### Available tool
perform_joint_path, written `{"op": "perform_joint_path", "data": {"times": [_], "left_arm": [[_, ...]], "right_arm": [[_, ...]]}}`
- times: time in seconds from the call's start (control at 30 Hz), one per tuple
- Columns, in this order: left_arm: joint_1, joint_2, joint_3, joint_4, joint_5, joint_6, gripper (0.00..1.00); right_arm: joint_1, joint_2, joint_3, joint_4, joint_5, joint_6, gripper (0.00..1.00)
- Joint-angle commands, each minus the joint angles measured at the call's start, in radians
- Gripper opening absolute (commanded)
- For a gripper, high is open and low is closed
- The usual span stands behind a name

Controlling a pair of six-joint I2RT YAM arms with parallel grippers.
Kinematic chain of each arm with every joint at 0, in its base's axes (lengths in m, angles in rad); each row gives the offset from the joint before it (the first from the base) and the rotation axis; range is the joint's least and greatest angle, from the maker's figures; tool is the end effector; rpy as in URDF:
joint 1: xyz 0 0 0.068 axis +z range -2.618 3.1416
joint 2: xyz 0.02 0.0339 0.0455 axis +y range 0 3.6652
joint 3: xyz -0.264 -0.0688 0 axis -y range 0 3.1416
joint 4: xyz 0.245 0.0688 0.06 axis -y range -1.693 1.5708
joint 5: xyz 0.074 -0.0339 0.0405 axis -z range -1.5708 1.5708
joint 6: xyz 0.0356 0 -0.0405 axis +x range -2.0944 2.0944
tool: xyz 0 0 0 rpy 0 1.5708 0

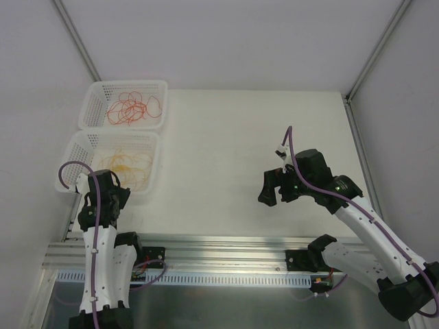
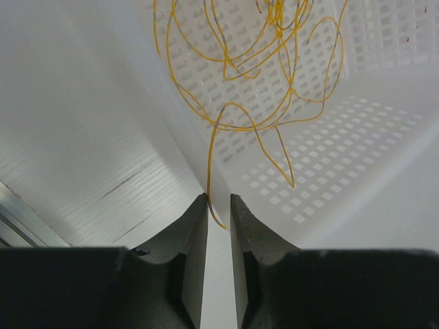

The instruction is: Untangle the cables

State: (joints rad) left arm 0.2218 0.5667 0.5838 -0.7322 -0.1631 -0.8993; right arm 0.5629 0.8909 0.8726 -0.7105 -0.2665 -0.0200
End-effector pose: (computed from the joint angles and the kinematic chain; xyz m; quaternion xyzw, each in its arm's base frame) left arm 0.1193 0.0328 0.2479 -0.5107 0.7501 -0.0675 0.4147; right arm 0.1480 0.1045 0.3021 -0.3119 0.8508 0.2254 0.3577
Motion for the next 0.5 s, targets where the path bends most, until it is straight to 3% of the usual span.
{"op": "perform_joint_path", "data": {"times": [0.0,0.1,0.4,0.47], "left_arm": [[-0.006,-0.04,-0.036,-0.001,-0.038,-0.009,0.17],[-0.006,-0.079,-0.053,0.002,-0.038,-0.021,0.17],[-0.006,-0.119,-0.091,0.004,-0.062,-0.047,0.35],[-0.006,-0.129,-0.108,0.002,-0.064,-0.058,0.35]], "right_arm": [[0.005,0.002,0.014,0.002,0.007,-0.02,1.0],[0.006,-0.001,0.012,0.0,0.006,-0.021,0.99],[0.006,-0.003,0.008,0.0,0.012,-0.02,1.0],[0.005,-0.003,0.011,-0.001,0.013,-0.023,1.0]]}}
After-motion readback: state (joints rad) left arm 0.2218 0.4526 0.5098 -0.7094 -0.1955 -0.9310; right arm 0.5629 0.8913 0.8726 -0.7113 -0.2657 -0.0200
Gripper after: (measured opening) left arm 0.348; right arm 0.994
